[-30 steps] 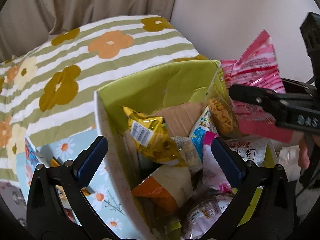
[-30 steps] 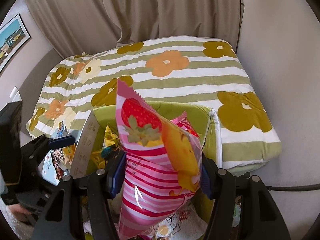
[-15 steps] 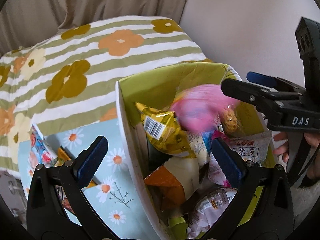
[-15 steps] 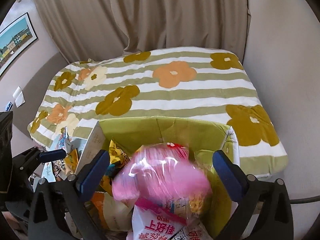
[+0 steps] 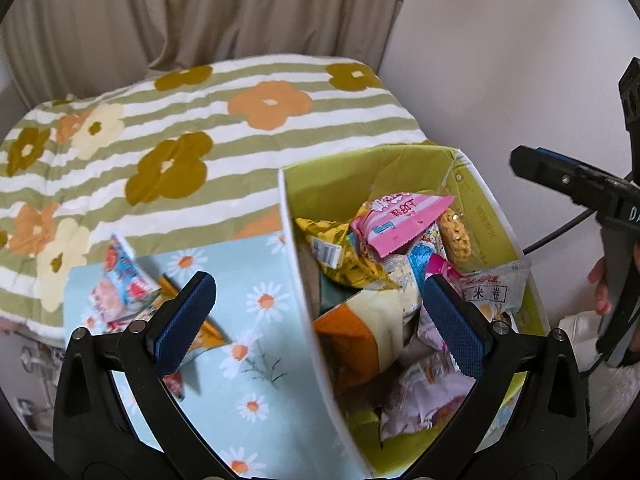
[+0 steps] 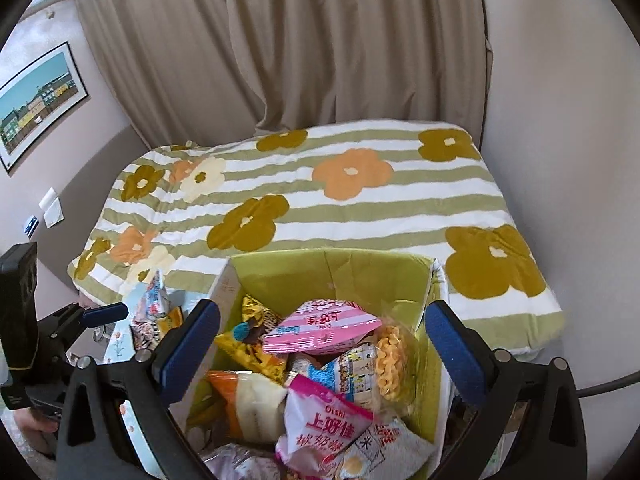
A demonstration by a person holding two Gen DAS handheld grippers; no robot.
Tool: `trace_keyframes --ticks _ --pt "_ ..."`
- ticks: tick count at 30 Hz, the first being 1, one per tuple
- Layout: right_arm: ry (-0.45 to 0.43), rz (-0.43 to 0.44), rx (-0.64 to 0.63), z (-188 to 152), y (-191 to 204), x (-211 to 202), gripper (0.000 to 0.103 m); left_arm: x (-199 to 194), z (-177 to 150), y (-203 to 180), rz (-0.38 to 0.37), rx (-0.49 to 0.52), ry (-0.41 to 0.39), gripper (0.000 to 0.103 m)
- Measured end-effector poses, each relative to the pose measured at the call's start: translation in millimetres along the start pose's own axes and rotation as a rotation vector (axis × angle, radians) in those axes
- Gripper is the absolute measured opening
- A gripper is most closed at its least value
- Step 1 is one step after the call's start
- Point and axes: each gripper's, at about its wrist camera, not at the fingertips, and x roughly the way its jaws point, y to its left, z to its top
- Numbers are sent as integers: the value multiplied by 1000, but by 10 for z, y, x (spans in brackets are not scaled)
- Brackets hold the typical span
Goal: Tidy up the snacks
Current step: 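Move both tools back over the last two snack bags on the table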
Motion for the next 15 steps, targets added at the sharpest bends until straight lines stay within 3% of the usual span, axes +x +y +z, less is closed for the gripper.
trace_keyframes --ticks 9,15 --pt "-45 66 -119 60 487 -322 102 -662 -170 375 121 -40 -69 103" --pt "-50 59 -172 -24 952 -335 102 -1010 -290 967 178 -103 -116 103"
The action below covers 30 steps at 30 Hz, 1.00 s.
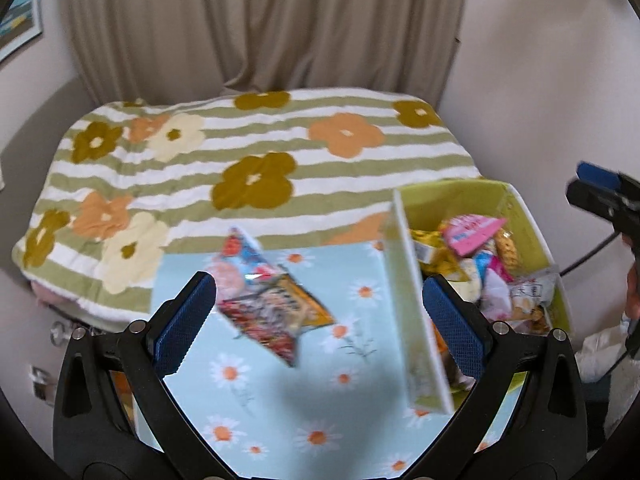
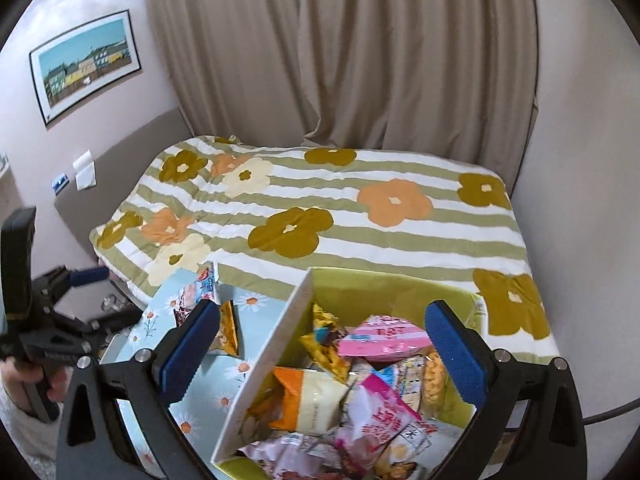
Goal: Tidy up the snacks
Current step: 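Move both tools back over the last two snack bags on the table, then grasp the shrimp flakes bag with left tool while right tool grasps Tatre chip bag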
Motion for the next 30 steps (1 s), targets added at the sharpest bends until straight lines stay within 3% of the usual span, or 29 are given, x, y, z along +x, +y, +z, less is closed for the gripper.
trace_keyframes --ticks 2,8,16,21,26,30 --pt "9 25 24 -24 150 81 102 -28 -23 214 9 -15 -5 103" --pt "20 -6 73 -68 650 376 102 36 -20 954 9 -14 7 103" --pt "90 6 245 -158 1331 972 102 492 51 1694 -66 112 92 103" --pt "154 -18 398 -343 1575 1367 102 966 63 1812 -144 249 170 103" --pt "212 -29 622 -650 1532 1703 102 1460 36 1706 -218 367 247 103" --pt "242 -47 729 -825 1495 1905 102 1842 29 1555 -268 434 295 103"
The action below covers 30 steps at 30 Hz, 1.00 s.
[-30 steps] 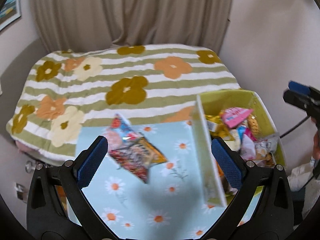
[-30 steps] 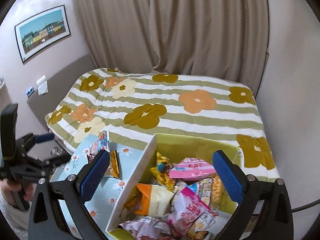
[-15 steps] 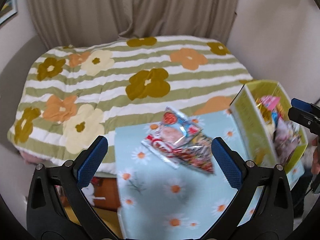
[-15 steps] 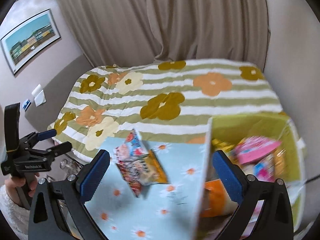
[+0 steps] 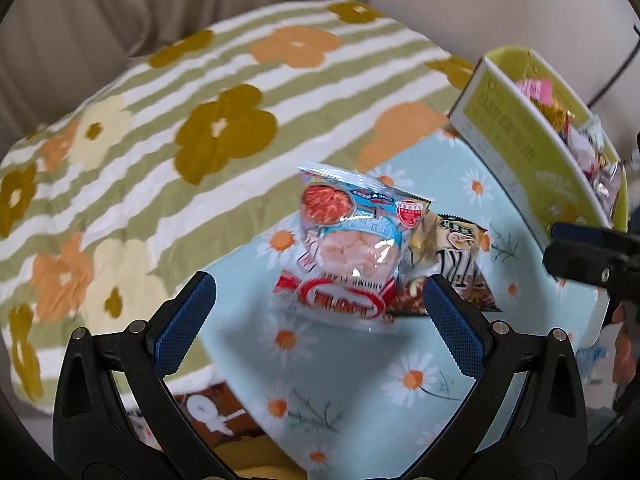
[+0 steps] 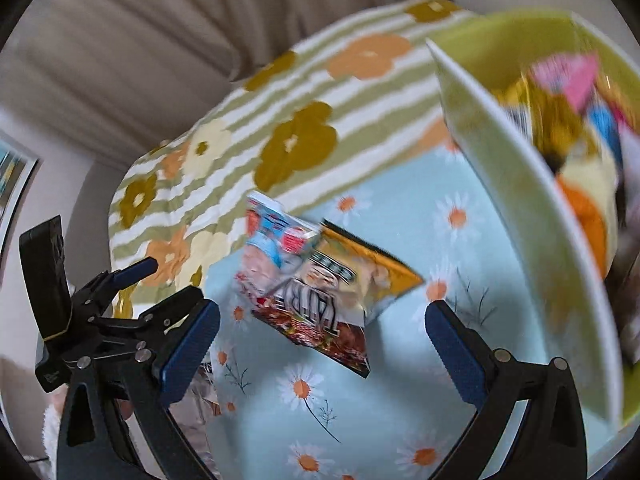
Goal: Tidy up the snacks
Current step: 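Grasp the shrimp flakes bag with left tool while right tool grasps Tatre chip bag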
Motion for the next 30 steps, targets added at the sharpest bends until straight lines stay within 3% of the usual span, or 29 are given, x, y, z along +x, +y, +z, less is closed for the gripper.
trace_keyframes --ticks 6,14,16,18,24,30 --pt "15 -4 99 -7 -79 294 102 497 110 -89 -75 70 78 103" --pt "61 7 225 1 -223 571 102 868 104 -169 -127 100 134 102" --pt "73 -6 227 -17 -236 611 102 914 83 -167 -132 99 140 97" --pt "81 -15 229 -25 -246 641 102 944 51 -180 -118 116 145 78" --pt "80 -28 214 -37 -261 688 102 896 -12 -167 -105 131 112 62" --pt "92 -20 193 -18 -208 756 102 768 -88 -113 -78 116 83 54"
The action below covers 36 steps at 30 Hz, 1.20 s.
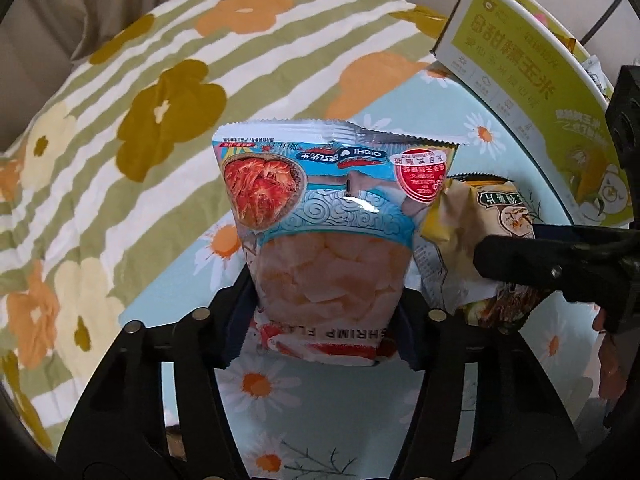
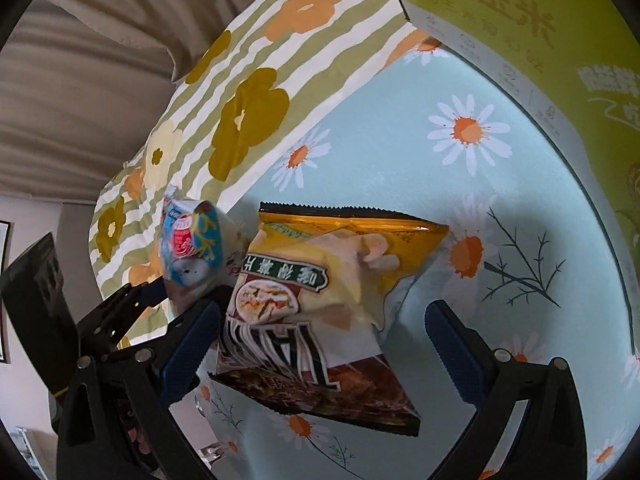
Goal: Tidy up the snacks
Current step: 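Grasp the shrimp flakes bag with left tool while right tool grasps Tatre chip bag, then carry both bags over the box and release them inside with both tools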
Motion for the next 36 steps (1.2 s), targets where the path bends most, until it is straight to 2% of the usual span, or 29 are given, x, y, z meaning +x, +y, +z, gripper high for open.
trace_keyframes --ticks 7,8,10,14,17,20,25,31,36 --pt "40 9 -7 39 28 143 100 -250 -193 168 48 -87 -35 53" --pt "48 10 -10 33 21 166 92 -293 -229 196 50 -104 -39 53" --pt "57 21 -27 21 24 184 87 -377 -300 229 60 -130 -46 53" --pt "50 22 -99 -8 93 120 65 -514 -406 271 70 -170 -63 53" --pt "43 12 -143 -52 106 93 59 -603 -458 259 68 -193 -73 53" --pt "22 12 -182 -113 125 -3 58 -710 -489 219 70 -209 -88 53" --pt "-61 19 -269 -146 275 -365 58 -960 -462 78 87 -194 -125 53" --pt "-163 63 -340 -53 373 -1055 58 -1337 -250 -201 97 -174 -191 53" --pt "-231 88 -373 102 248 -1592 58 -1588 -33 -529 106 -165 -237 53"
